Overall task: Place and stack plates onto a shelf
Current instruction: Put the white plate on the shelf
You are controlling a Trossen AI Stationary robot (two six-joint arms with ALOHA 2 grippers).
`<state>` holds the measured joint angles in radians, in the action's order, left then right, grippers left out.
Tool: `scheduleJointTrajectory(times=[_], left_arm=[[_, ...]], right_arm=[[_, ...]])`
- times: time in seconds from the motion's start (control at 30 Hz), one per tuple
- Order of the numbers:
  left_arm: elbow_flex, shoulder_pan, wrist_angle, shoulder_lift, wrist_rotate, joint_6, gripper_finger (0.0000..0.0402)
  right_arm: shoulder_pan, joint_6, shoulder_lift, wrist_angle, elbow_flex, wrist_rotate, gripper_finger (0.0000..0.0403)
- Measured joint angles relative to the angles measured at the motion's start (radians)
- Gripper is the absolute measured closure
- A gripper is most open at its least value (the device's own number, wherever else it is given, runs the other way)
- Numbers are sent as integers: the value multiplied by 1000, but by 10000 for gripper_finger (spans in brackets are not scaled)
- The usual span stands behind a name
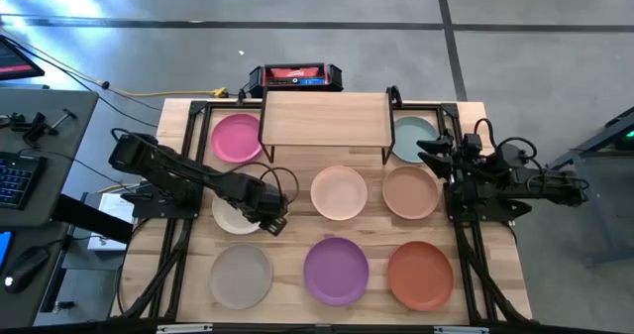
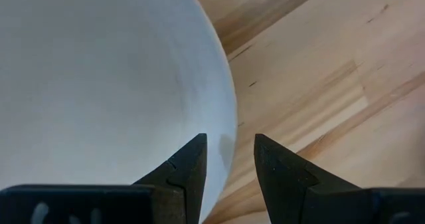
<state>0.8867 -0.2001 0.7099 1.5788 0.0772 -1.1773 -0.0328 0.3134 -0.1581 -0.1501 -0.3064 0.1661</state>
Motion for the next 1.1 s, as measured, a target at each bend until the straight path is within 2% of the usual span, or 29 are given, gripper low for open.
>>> scheduleJointTrajectory(times=[0.43, 0.83, 1.1], left_arm=[[0, -5, 2, 62, -2, 1, 292], [5, -20, 3, 57, -19, 20, 379], [9, -46, 15, 52, -23, 32, 393]], right_arm=[[0, 0, 0, 3, 0, 0, 231], [0, 0, 0, 3, 0, 0, 231], [0, 0, 0, 3, 0, 0, 231]])
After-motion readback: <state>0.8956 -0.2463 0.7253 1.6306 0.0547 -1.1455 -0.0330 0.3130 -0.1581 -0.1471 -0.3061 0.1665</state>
